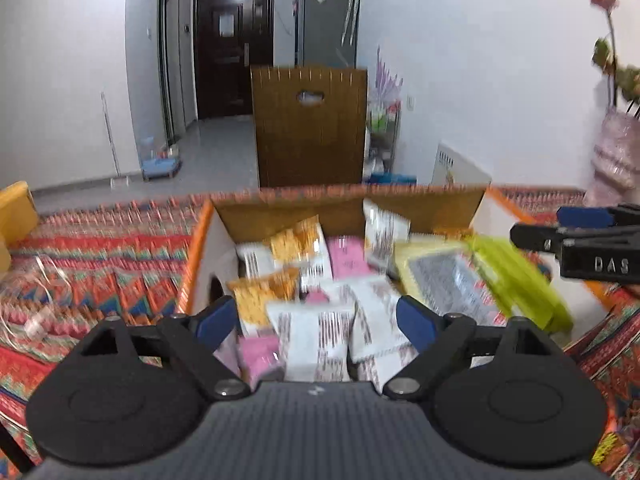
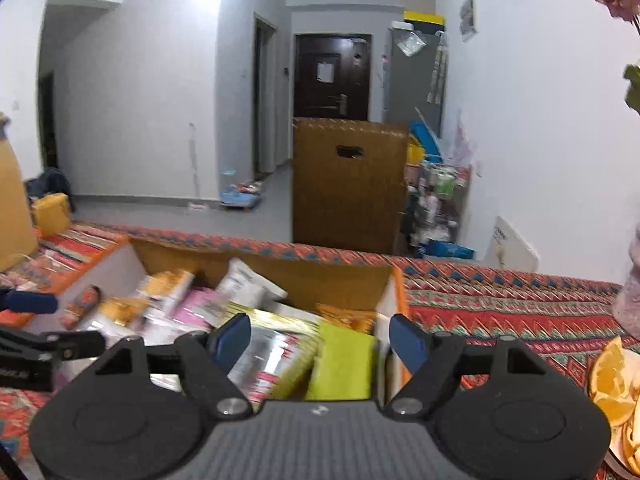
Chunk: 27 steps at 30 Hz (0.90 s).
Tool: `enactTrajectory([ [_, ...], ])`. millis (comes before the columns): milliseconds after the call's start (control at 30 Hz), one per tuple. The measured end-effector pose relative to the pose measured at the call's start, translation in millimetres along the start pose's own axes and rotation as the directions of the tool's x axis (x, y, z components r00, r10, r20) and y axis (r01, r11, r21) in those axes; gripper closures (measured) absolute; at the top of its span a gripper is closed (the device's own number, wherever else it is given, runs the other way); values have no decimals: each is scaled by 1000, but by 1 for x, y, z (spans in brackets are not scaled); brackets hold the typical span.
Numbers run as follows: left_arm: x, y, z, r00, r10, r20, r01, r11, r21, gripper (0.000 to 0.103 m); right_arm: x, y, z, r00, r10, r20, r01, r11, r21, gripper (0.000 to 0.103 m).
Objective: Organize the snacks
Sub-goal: 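Lower both items into the red box and open both grippers, then move both grippers back from the box to the last packets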
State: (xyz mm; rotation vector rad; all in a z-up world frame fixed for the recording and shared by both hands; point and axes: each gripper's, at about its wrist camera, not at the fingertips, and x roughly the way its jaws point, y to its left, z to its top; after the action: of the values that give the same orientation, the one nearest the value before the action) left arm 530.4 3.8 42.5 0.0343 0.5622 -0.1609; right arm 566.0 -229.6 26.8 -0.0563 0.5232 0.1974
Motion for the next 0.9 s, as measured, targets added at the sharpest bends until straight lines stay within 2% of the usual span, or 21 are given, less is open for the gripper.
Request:
enactTrajectory([
  [100, -31, 8, 10, 999, 5, 38, -4, 999, -35, 14, -34, 7, 10, 998, 21, 59, -19, 999, -27, 16],
  [267, -104, 13, 7, 997, -8, 71, 9, 1000, -7, 13, -105, 13, 21, 991, 62, 115, -54, 996, -74, 15],
  [400, -179, 13, -16, 982, 62, 176, -57, 998, -33, 13, -174, 13, 16, 981, 96, 171, -81, 993, -90, 12],
  [500, -229, 15, -35, 974, 72, 216, -60, 996, -66, 12, -225, 15, 5, 972, 126, 197, -110, 990, -94, 3],
  [633, -288, 14, -69, 960, 93, 263, -76, 994, -74, 4, -284, 24, -20, 963, 150, 224, -124, 984, -125, 3],
  [733, -317, 16, -101, 953, 162, 255, -133, 983, -125, 4, -319, 30, -47, 951, 191, 242, -162, 978, -134, 0],
  [900, -344, 16, -159, 972, 166, 164, -137, 975, -174, 3, -357, 45, -100, 957, 210, 202, -190, 975, -115, 0],
])
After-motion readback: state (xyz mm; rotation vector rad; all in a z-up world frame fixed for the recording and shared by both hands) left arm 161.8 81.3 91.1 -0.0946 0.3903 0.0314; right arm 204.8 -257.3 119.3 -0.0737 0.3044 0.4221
